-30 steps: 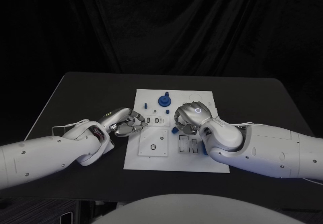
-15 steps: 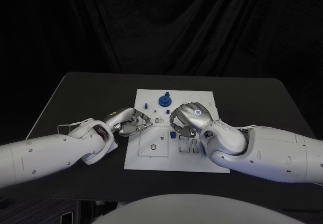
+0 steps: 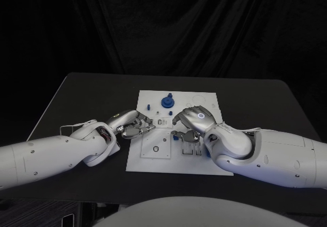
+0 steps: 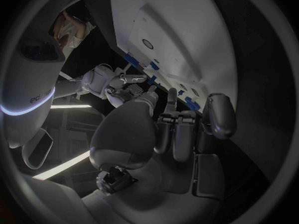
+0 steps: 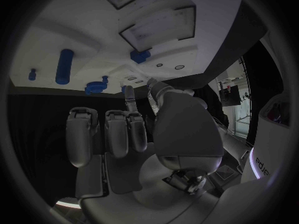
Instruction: Assemble the parts on the task board
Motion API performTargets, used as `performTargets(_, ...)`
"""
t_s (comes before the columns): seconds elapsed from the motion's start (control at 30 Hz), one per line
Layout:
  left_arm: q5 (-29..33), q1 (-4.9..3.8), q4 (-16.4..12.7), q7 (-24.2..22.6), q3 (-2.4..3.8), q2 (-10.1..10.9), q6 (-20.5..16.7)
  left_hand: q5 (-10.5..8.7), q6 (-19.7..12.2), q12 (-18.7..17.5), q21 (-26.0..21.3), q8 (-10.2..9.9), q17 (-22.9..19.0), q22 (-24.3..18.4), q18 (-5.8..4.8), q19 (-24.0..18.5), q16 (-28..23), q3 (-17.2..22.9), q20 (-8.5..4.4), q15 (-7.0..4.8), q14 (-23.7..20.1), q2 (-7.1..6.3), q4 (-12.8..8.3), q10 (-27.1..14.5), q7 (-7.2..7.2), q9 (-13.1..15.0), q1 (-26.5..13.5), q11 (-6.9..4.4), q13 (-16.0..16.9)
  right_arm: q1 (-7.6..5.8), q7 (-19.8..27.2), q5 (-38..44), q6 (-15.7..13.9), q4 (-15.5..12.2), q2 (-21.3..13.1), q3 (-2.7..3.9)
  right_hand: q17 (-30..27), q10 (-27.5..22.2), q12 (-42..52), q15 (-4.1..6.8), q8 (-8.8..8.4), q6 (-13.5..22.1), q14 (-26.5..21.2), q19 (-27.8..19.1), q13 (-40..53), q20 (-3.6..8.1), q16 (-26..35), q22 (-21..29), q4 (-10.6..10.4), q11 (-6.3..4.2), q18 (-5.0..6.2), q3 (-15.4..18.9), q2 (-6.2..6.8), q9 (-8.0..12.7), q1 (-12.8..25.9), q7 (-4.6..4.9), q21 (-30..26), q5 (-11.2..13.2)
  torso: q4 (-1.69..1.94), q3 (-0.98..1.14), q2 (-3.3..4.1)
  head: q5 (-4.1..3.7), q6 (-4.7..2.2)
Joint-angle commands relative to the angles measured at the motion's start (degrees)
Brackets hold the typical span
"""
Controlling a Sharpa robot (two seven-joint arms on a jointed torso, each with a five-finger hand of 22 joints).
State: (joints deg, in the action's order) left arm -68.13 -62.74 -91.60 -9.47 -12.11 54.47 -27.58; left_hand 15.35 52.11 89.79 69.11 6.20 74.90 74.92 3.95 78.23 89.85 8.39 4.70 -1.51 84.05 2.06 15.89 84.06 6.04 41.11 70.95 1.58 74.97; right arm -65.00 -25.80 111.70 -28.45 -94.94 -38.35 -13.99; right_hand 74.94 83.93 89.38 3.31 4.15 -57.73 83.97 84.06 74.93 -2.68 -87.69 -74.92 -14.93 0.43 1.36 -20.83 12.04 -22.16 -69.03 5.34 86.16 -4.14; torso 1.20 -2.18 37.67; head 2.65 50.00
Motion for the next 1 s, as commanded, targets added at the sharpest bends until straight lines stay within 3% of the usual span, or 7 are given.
performTargets(0.03, 0.34, 0.07, -0.16, -0.79, 0.03, -0.04, 1.28, 0.2, 0.35, 0.21, -0.22, -0.28, 15.1, 8.92, 0.72, 0.13, 0.15, -0.29, 0.41, 0.3, 5.95, 0.06, 0.05, 5.94, 0.09, -0.06, 0.53, 0.27, 15.03, 0.13, -2.34, 0.39, 6.0, -0.58, -0.05, 0.01, 11.63, 5.29, -0.09, -0.26, -0.22, 0.06, 5.31, 4.14, 13.73, -0.52, 0.11, -13.64, -1.4, 0.36, -0.26, 2.71, 0.06, 0.56, 0.89, 0.06, -0.19, 0.65, 0.13, -0.04, 0.05, -0.22, 0.0)
performTargets(0.23, 0.34, 0.08, -0.24, -0.86, 0.03, -0.09, 1.32, 0.31, 0.41, 0.21, -0.23, -0.3, 15.1, 8.92, 0.72, 0.12, 0.15, -0.29, 0.41, 0.3, 5.95, 0.11, 0.04, 5.94, 0.09, -0.2, 0.61, 0.26, 15.03, 0.17, -3.23, 0.39, 8.71, -0.68, 0.13, 0.0, 11.49, 5.18, -0.19, -0.22, -0.22, -0.06, 5.28, 4.07, 13.54, -0.49, 0.19, -13.59, -1.69, 0.32, -0.22, 4.6, -0.06, 0.93, 1.13, 0.02, -0.34, 0.95, 0.21, -0.03, 0.07, -0.23, 0.0)
performTargets(0.43, 0.34, 0.09, -0.24, -0.85, 0.03, -0.1, 1.51, 0.42, 0.48, 0.21, -0.19, -0.32, 15.1, 8.93, 0.71, 0.14, 0.15, -0.3, 0.41, 0.3, 5.95, 0.15, 0.05, 5.94, 0.09, -0.34, 0.67, 0.26, 15.03, 0.29, -3.48, 0.39, 9.85, -0.61, 0.41, -0.01, 11.48, 5.1, -0.26, -0.21, -0.25, -0.04, 5.28, 4.02, 13.41, -0.48, 0.19, -13.55, -1.53, 0.31, -0.19, 4.94, -0.11, 1.06, 0.69, 0.01, -0.45, 0.92, -0.01, 0.0, 0.08, 0.04, 0.0)
performTargets(0.63, 0.34, 0.1, -0.24, -0.8, 0.03, -0.12, 1.76, 0.42, 0.48, 0.21, -0.19, -0.32, 15.1, 8.93, 0.71, 0.14, 0.15, -0.3, 0.41, 0.3, 5.95, 0.15, 0.05, 5.94, 0.09, -0.34, 0.67, 0.26, 15.03, 0.32, -3.68, 0.39, 10.86, -0.21, 0.53, -0.01, 11.37, 4.83, -0.5, -0.28, -0.44, 0.6, 5.25, 3.9, 12.97, -0.51, 0.24, -13.45, -1.31, 0.42, -0.13, 5.43, -0.29, 1.57, -0.89, 0.17, -0.72, 0.63, 0.17, -0.02, 0.01, -0.1, 0.0)
performTargets(0.67, 0.34, 0.1, -0.23, -0.79, 0.03, -0.13, 1.8, 0.54, 0.54, 0.21, -0.21, -0.34, 15.1, 8.92, 0.72, 0.12, 0.15, -0.33, 0.41, 0.3, 5.95, 0.18, 0.07, 5.94, 0.09, -0.5, 0.72, 0.26, 15.03, 0.33, -3.69, 0.39, 11.04, -0.1, 0.57, -0.01, 11.28, 4.66, -0.65, -0.36, -0.41, 0.88, 5.23, 3.77, 12.7, -0.57, 0.29, -13.36, -1.02, 0.53, -0.06, 5.29, -0.52, 1.87, -2.29, 0.29, -0.98, -0.85, 0.17, -0.02, 0.02, -0.09, 0.0)
performTargets(0.8, 0.34, 0.1, -0.18, -0.77, 0.03, -0.24, 1.99, 0.54, 0.54, 0.21, -0.21, -0.34, 15.1, 8.92, 0.72, 0.12, 0.15, -0.33, 0.41, 0.3, 5.95, 0.18, 0.07, 5.94, 0.09, -0.5, 0.72, 0.26, 15.03, 0.34, -3.61, 0.39, 11.61, 0.37, 0.74, -0.01, 11.17, 4.57, -0.73, -0.45, -0.34, 1.04, 5.21, 3.74, 12.57, -0.66, 0.35, -13.34, -0.82, 0.62, -0.05, 5.21, -0.58, 2.25, -3.62, 0.39, -1.04, -2.33, 0.19, -0.02, 0.06, -0.07, 0.0)
performTargets(1.0, 0.34, 0.11, -0.04, -0.77, 0.03, -0.48, 2.23, 0.63, 0.6, 0.21, -0.27, -0.36, 15.1, 8.9, 0.73, 0.08, 0.15, -0.35, 0.41, 0.3, 5.95, 0.24, 0.11, 5.94, 0.1, -0.63, 0.74, 0.26, 15.03, 0.35, -3.2, 0.39, 12.13, 1.24, 1.32, -0.01, 11.06, 4.48, -0.8, -0.52, -0.2, 0.79, 5.18, 3.67, 12.46, -0.75, 0.38, -13.3, 0.69, 0.7, -0.01, 4.26, -0.61, 2.89, -6.73, 0.51, -1.18, -6.63, 0.09, -0.04, 0.13, 0.01, 0.0)
